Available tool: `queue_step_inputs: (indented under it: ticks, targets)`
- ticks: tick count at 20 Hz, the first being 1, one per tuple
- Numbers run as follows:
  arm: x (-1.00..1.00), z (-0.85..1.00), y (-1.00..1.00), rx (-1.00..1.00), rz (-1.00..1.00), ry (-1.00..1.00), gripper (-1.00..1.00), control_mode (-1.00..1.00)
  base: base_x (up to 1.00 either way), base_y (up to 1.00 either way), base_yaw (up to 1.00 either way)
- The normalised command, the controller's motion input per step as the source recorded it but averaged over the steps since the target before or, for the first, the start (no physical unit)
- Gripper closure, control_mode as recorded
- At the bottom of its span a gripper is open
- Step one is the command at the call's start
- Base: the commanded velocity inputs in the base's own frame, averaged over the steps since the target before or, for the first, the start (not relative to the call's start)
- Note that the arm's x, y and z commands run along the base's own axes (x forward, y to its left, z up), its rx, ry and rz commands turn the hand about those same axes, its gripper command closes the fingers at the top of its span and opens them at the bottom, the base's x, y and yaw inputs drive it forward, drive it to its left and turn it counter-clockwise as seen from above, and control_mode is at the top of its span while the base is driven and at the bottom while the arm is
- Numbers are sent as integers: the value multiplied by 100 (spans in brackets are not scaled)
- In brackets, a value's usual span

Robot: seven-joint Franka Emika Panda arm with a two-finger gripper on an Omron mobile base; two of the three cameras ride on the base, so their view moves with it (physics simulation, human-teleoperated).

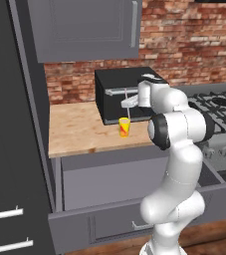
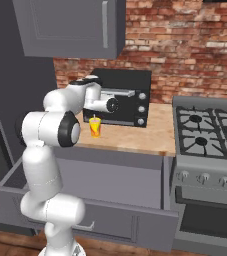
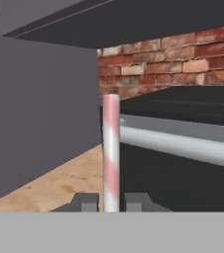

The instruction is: Pick up the straw from the right drawer and put it inside the smoothie cup.

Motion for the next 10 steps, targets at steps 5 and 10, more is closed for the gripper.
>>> queue_step_inputs:
  ticks: [5,10]
  targets:
    - [27,-16,0,1,0,-3,100,-100,0,0,0]
    - [11,-16,0,3,0,-7,100,-100,0,0,0]
